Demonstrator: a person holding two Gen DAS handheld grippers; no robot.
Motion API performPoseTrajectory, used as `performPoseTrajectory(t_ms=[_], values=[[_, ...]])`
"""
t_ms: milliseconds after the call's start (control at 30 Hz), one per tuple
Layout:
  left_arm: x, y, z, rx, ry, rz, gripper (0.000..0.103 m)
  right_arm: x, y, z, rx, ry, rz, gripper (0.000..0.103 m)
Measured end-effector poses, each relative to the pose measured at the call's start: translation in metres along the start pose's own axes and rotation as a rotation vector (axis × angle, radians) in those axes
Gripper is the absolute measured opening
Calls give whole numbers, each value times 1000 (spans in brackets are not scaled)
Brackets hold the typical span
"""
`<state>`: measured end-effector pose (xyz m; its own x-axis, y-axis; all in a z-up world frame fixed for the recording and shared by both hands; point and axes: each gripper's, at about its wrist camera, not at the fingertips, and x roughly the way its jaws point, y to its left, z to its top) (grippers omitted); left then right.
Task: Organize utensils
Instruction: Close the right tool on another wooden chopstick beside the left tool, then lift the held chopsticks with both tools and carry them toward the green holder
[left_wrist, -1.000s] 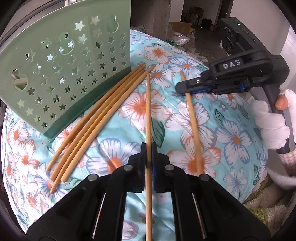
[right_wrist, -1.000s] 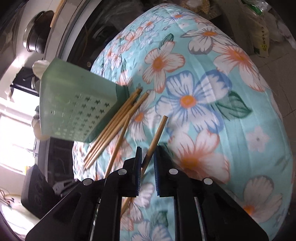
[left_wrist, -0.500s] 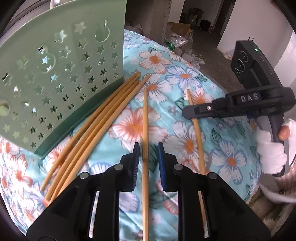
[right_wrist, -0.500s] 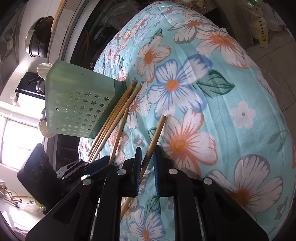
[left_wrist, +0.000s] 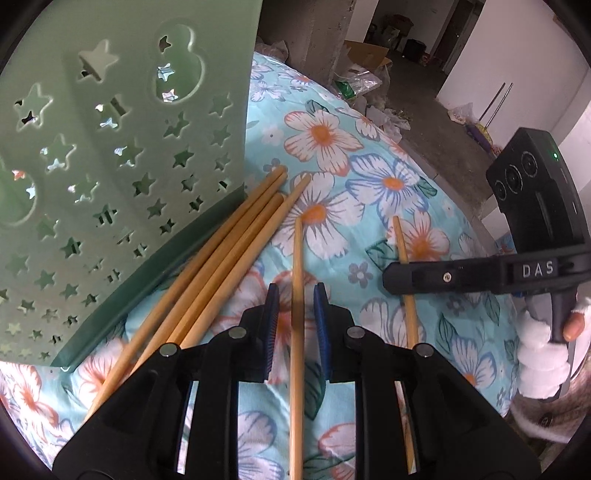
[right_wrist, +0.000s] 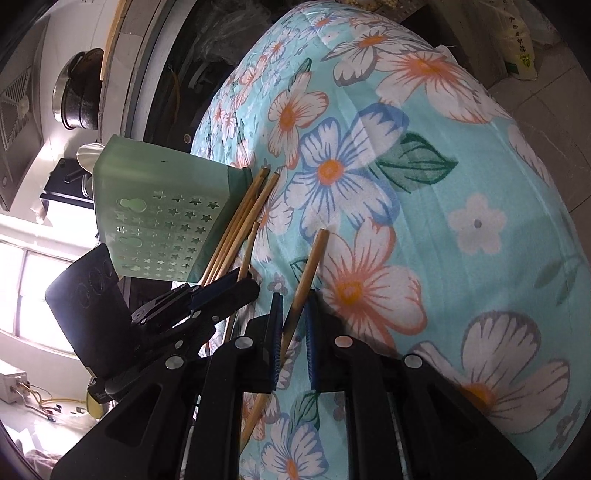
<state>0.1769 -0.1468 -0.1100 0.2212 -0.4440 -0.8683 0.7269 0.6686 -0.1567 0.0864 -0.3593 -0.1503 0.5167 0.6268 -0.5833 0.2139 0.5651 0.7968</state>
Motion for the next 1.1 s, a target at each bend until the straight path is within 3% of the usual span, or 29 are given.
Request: performPoseTrajectory(t_ms=[133, 367, 567, 1100], values=[[2, 0, 0, -3, -9, 18, 6, -2, 1, -1, 1, -8, -3, 10], [-1, 4, 1, -20, -13, 9, 6, -4, 5, -2, 2, -22, 3, 11], [-25, 3, -4, -19, -39, 2, 5, -17, 17, -2, -19, -49, 12, 10], [-174, -13, 3, -13, -346, -38, 6, -84, 97, -3, -284, -218, -22, 7]])
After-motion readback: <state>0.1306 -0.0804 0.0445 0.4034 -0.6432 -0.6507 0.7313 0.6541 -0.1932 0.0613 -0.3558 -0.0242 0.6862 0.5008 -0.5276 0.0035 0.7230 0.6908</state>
